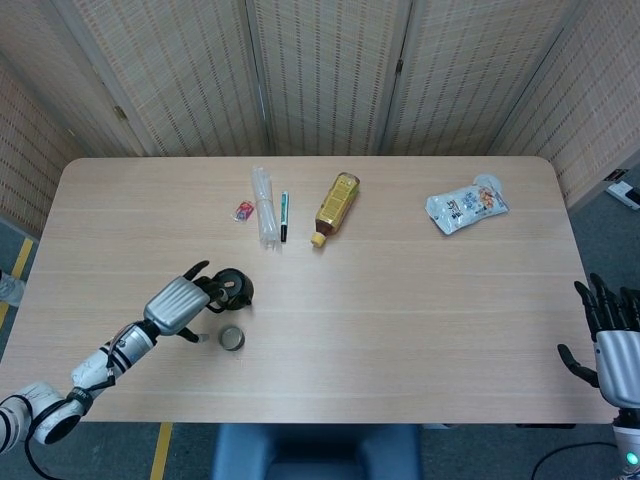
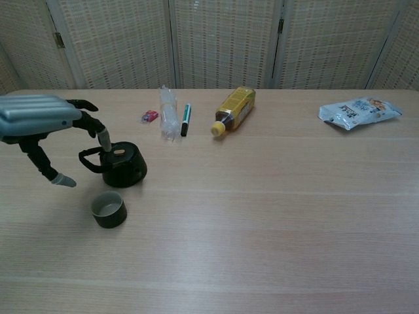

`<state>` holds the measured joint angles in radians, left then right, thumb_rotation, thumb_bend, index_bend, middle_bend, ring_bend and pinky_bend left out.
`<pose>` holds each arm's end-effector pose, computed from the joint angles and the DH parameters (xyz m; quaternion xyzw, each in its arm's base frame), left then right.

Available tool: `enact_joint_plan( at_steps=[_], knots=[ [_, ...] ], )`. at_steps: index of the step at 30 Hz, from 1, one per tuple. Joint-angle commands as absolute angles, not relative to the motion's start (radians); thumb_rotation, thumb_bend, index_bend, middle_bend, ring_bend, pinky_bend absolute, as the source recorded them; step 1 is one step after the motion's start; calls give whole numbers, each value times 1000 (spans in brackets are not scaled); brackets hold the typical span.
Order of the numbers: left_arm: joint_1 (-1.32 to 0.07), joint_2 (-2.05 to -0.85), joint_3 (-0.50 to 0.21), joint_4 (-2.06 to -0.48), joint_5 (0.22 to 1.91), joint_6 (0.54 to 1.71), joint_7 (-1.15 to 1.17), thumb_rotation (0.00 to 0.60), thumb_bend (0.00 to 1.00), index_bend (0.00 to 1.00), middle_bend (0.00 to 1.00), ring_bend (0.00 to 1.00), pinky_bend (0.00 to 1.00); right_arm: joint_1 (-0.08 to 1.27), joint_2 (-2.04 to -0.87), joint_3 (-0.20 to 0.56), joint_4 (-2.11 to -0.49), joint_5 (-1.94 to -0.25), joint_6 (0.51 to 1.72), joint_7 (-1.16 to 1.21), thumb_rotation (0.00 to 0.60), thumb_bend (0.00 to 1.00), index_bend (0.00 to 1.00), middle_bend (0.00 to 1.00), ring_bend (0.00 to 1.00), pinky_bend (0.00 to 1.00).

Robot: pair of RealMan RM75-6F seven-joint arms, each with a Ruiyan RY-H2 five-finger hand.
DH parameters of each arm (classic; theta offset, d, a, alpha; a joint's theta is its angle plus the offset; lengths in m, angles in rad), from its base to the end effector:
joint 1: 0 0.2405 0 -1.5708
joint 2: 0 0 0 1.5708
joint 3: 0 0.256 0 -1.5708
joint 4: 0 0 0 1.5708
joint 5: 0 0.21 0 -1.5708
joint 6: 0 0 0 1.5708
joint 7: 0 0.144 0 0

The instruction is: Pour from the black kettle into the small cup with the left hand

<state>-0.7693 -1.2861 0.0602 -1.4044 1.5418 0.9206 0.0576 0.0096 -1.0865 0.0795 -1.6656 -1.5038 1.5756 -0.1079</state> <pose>-0.2057 0.3339 0.0403 -0.8551 -0.2421 -0.2851 0.3590 -0.3078 -0.1628 0.1804 0.5735 -0.3480 0.3760 0.6392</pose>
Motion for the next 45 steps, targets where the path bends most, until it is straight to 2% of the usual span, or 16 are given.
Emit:
enact_joint_plan(
  at_steps=[1,18,23,45],
  knots=[
    [-772,-1305,67,-1378,1563,918,63,520,190,345,325,284,0,7,-1085,80,-1670,-1506,1582,-111,600,289,2,17,117,3],
    [-778,-1371,75,-1237,1604,903,14,555,191,401,349,295,0,-5,-1085,78,-1689,-1505,1593,-131,600,289,2,17,117,3],
    [-779,-1383,76,-1220,1601,891,16,589,191,410,365,299,0,-5,-1086,77,-1688,-1504,1590,-130,600,288,2,17,117,3],
    [-764,-1404,83,-1201,1616,905,26,600,191,455,421,357,0,-11,-1088,78,-1684,-1496,1589,-125,600,289,2,17,133,3]
  ],
)
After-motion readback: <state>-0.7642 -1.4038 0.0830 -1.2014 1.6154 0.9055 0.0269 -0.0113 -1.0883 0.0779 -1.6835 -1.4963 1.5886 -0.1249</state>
